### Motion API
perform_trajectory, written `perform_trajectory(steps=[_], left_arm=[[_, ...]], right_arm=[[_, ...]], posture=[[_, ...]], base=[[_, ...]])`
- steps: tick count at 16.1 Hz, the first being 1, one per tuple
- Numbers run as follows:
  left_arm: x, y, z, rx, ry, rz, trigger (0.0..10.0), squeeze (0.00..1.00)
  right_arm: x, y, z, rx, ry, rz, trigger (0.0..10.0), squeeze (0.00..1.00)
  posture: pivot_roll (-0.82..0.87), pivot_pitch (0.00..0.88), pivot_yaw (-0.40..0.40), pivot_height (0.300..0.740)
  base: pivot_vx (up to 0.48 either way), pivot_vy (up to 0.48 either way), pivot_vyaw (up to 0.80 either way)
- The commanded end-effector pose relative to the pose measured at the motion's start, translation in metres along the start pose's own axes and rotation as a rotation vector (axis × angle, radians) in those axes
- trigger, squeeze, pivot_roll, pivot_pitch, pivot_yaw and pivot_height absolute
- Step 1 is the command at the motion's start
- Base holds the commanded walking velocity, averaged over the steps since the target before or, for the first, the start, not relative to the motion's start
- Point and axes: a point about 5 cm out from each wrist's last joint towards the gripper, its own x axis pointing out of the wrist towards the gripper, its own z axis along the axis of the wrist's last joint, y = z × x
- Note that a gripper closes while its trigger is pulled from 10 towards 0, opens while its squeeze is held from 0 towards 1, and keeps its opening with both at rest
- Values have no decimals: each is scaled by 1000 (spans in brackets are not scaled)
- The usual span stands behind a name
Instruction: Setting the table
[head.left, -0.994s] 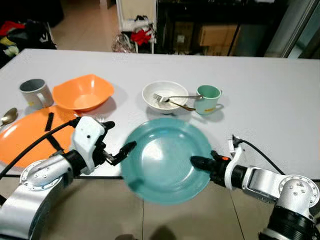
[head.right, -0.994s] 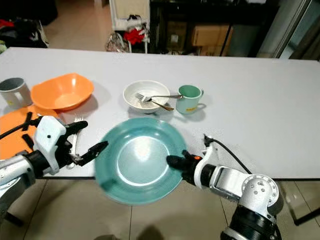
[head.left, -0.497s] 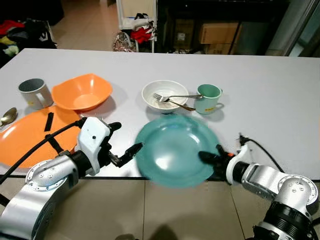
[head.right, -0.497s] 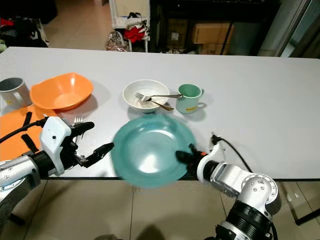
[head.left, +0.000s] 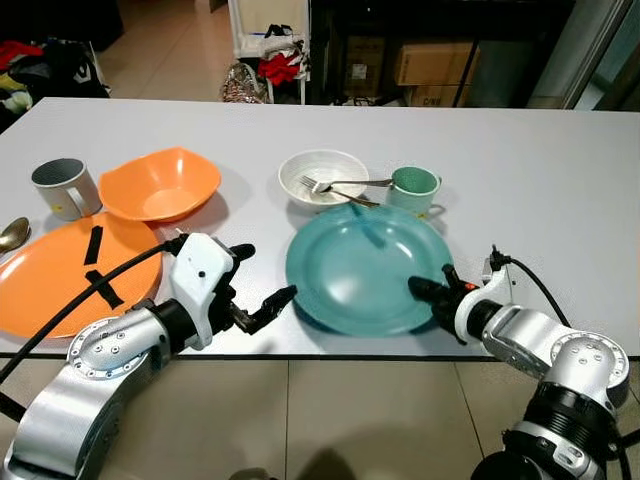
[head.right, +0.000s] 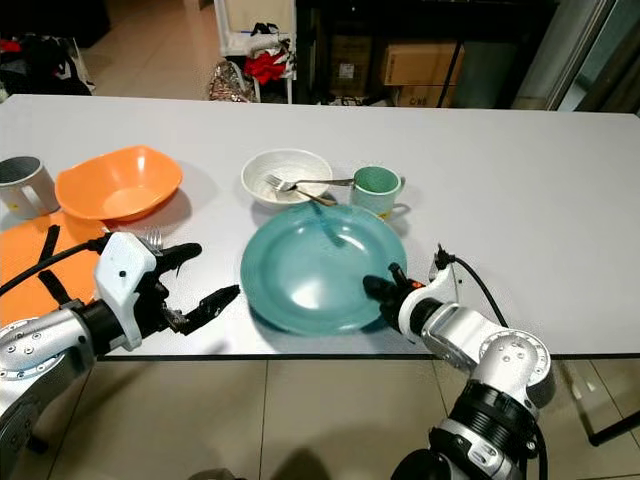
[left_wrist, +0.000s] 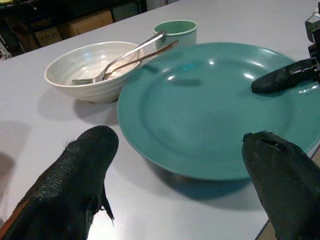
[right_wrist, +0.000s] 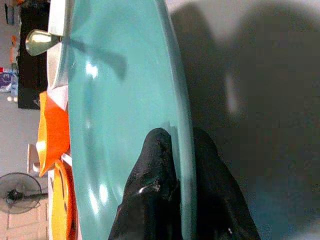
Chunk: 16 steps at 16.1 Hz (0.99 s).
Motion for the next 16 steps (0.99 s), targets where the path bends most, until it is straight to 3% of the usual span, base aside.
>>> perform_trajectory(steps=[1, 3, 4, 5, 6, 11, 12, 16], left_arm=[[3, 2, 2, 11, -2, 19, 10000, 0], [4, 1, 1, 10, -3, 22, 10000, 0], [4, 1, 1, 12, 0, 21, 10000, 0], [4, 1, 1, 13, 1, 20, 10000, 0], [4, 1, 0, 15, 2, 19, 10000, 0], [5, 2, 5, 16, -18, 27, 10000, 0], [5, 1, 6, 11, -24, 24, 10000, 0], [9, -3, 6, 6, -28, 2, 10000, 0]], right_arm=[[2, 9, 8, 5, -39, 34, 10000, 0], [4, 9, 9, 16, -42, 35, 10000, 0], [6, 8, 8, 23, -26, 39, 10000, 702], [6, 8, 7, 25, -19, 41, 10000, 702], [7, 7, 6, 19, -2, 39, 10000, 1000], [-6, 7, 6, -25, -6, 2, 10000, 1000], [-21, 7, 6, -59, -19, 0, 10000, 1000], [-49, 2, 6, -137, -36, -7, 10000, 1000]], posture=[[83, 0, 0, 740], [82, 0, -2, 740], [82, 0, -1, 740], [82, 0, -1, 740], [80, 0, -1, 740], [89, 0, -4, 740], [87, 0, -2, 740], [62, 0, 18, 740]], base=[[0, 0, 0], [0, 0, 0], [0, 0, 0], [0, 0, 0], [0, 0, 0], [0, 0, 0], [0, 0, 0], [0, 0, 0]])
